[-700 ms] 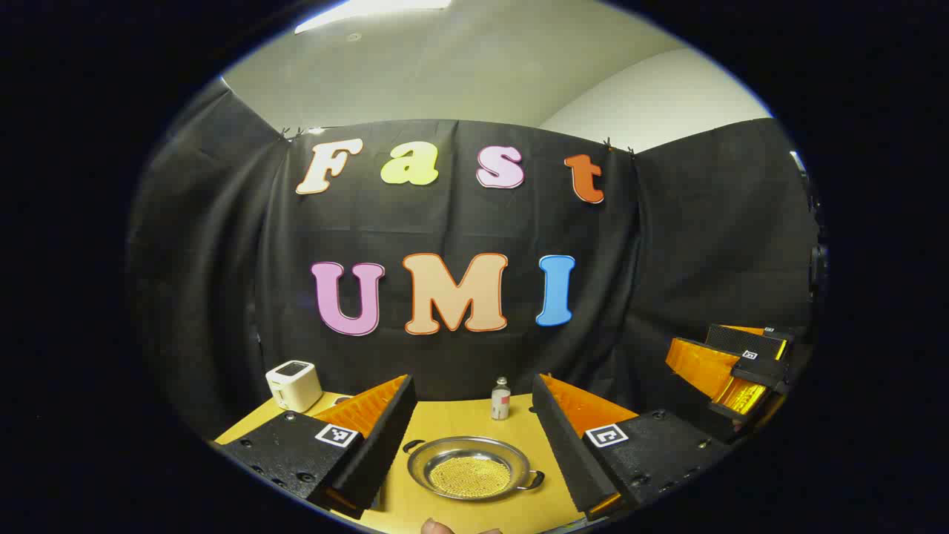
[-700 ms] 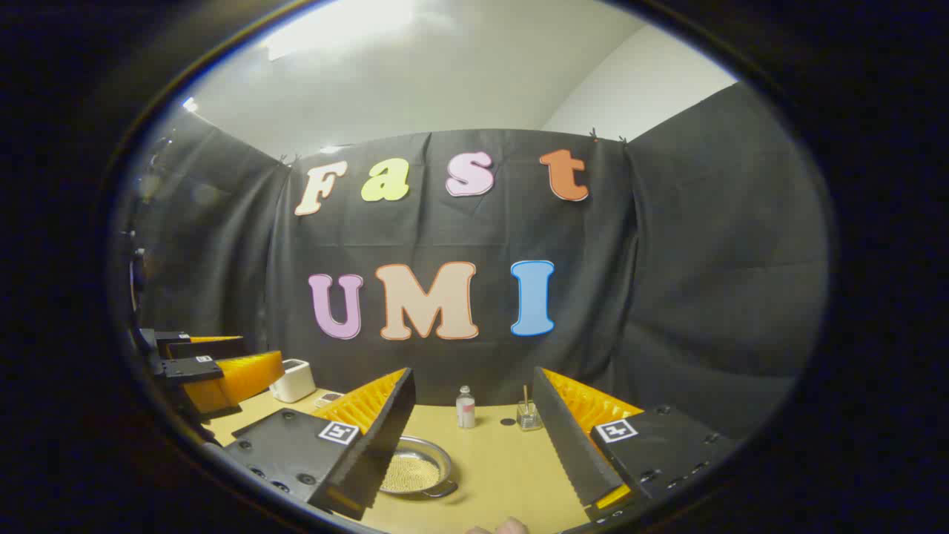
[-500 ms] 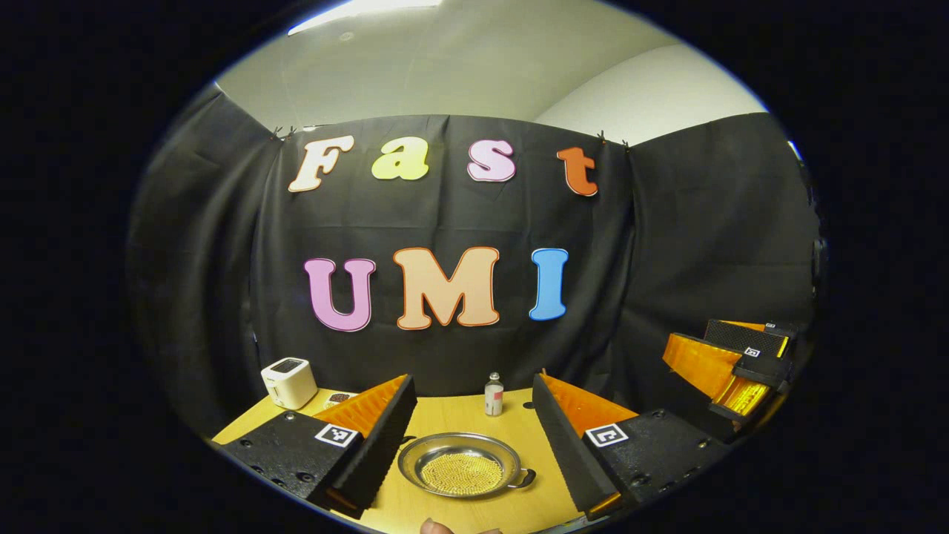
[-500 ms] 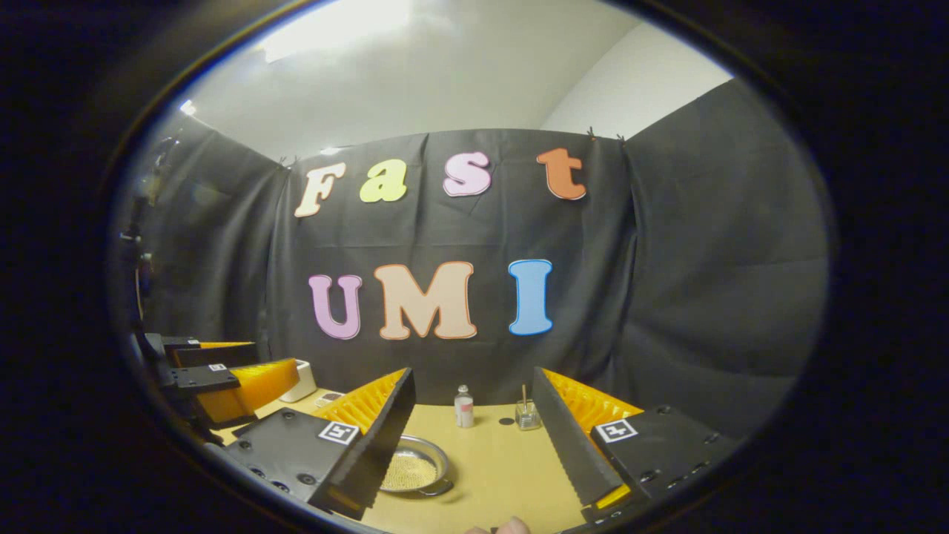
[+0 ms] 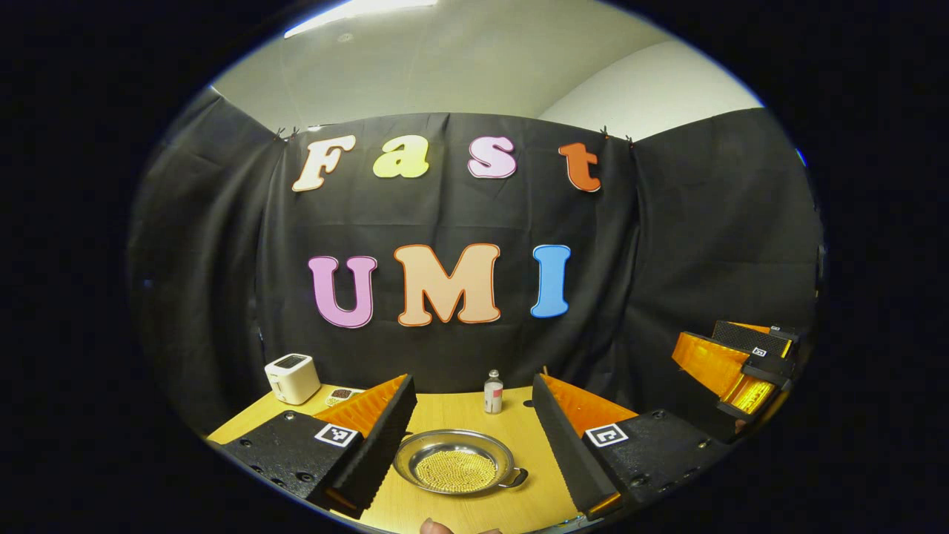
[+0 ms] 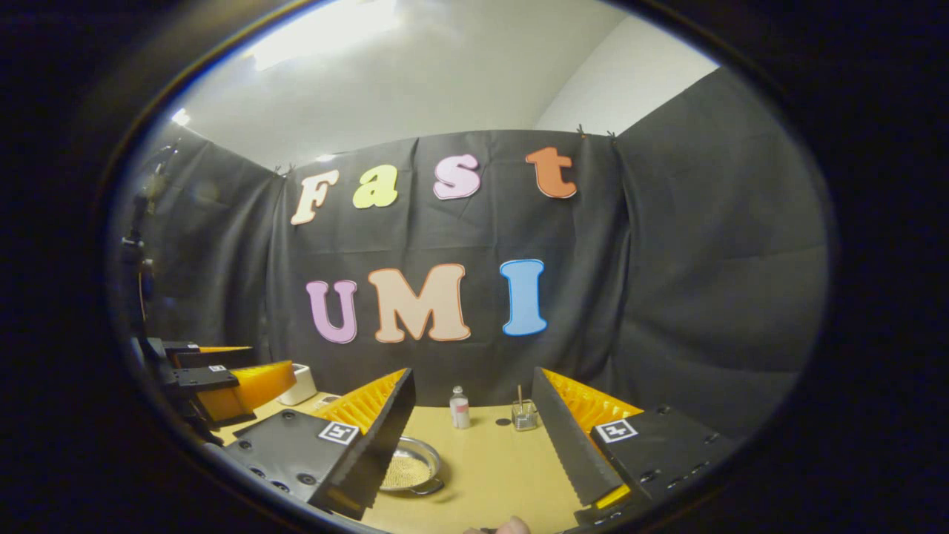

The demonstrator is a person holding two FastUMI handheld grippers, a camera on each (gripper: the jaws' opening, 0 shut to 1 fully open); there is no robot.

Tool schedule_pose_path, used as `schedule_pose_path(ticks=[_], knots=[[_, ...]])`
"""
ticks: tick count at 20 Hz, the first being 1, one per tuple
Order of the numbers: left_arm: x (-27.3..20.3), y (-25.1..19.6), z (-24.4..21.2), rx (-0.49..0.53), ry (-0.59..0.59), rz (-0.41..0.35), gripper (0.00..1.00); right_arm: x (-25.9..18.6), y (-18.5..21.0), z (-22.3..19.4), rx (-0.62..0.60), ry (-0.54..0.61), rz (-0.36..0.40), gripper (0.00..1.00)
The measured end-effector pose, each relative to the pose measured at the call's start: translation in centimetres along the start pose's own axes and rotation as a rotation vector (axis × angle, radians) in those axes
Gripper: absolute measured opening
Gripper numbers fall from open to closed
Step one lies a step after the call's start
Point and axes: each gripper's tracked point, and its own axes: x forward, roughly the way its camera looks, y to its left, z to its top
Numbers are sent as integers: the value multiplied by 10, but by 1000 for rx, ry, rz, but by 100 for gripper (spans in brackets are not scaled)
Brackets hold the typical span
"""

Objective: First push the handle of the pot to place it horizontally, then grasp the pot with both hands and set it on the induction cooktop.

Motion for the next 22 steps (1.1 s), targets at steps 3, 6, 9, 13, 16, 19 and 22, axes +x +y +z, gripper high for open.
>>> schedule_pose_path(ticks=[3, 6, 9, 13, 16, 19, 22], knots=[[1, -7, -3, 1, 8, 6, 95, 2, -6, 1, 3, -5, 10, 96], [2, -9, -1, 5, 4, 18, 95, 6, -10, 0, 9, -4, 19, 99], [-2, -6, -3, 11, 11, 44, 96, 6, -9, -3, 31, 1, 32, 99], [-9, 7, 2, 19, -7, 91, 96, 13, 3, -15, 46, 13, 67, 96], [-13, 26, 1, 38, -9, 128, 95, 24, 12, -18, 53, 19, 87, 96], [-19, 57, -2, 24, -7, 188, 98, 33, 26, -22, 36, 22, 112, 99], [-26, 80, -11, 0, 4, 216, 98, 44, 41, -25, 17, 23, 120, 99]])
